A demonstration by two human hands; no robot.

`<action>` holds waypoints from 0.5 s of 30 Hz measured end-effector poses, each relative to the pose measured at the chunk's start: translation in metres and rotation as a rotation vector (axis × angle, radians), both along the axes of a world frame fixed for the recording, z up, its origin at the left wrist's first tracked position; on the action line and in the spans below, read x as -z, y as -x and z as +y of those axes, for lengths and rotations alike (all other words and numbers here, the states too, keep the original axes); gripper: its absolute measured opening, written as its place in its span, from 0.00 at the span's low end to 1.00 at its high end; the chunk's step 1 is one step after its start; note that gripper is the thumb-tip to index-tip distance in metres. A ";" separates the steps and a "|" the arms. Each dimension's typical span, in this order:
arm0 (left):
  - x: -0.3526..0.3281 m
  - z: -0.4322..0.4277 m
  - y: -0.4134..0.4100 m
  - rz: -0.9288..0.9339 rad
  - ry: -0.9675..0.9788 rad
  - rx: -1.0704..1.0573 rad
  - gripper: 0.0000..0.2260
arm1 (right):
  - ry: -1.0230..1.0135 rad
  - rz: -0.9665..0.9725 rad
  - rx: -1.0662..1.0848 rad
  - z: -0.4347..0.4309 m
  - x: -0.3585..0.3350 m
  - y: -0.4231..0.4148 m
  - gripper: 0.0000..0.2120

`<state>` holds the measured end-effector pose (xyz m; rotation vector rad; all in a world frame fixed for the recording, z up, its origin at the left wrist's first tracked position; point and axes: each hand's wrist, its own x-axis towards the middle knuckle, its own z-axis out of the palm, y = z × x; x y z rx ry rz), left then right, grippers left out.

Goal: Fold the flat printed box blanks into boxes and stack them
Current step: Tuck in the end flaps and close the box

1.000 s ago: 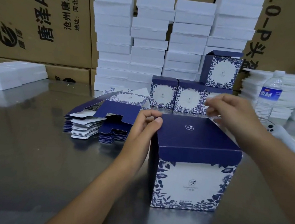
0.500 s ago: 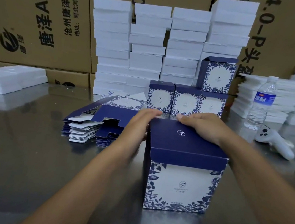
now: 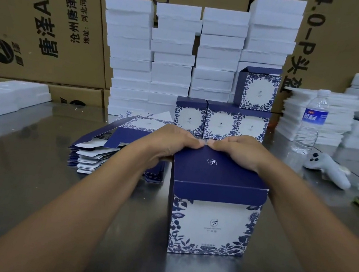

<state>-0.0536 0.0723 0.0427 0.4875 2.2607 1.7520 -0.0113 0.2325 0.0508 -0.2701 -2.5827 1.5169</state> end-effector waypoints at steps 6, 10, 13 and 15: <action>0.002 -0.008 -0.001 0.028 0.031 -0.037 0.08 | 0.022 -0.013 -0.012 0.000 0.000 -0.001 0.10; 0.004 -0.019 -0.001 0.068 0.041 -0.048 0.10 | 0.011 -0.022 -0.007 0.000 0.000 0.000 0.11; 0.005 -0.017 -0.002 0.046 -0.010 -0.046 0.11 | -0.010 -0.030 -0.008 -0.001 0.000 0.001 0.11; 0.005 -0.016 -0.003 0.030 -0.037 -0.053 0.11 | -0.019 -0.035 -0.001 -0.001 0.000 0.001 0.11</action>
